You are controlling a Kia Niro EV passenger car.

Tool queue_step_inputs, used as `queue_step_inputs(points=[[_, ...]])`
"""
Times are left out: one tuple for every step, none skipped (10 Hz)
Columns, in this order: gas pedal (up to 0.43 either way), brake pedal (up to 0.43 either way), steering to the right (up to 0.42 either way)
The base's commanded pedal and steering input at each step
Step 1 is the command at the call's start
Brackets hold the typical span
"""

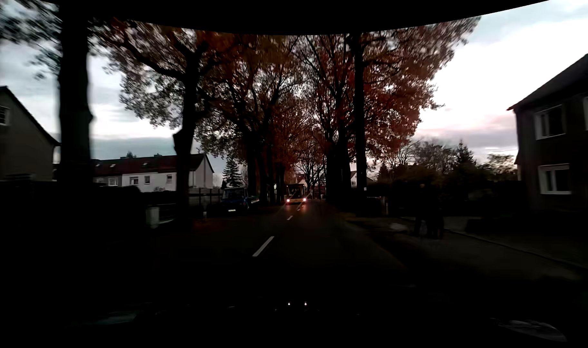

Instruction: Follow the waypoints while adhering to traffic rules and regulations

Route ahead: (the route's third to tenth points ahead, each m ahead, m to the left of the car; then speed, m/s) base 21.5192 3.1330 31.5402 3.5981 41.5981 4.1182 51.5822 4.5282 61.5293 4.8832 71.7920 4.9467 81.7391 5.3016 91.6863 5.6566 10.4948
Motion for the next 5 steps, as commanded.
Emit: queue_step_inputs(points=[[0.02, 0.0, 0.014], [0.02, 0.0, 0.013], [0.02, 0.0, 0.012], [0.02, 0.0, 0.012], [0.02, 0.0, 0.011]])
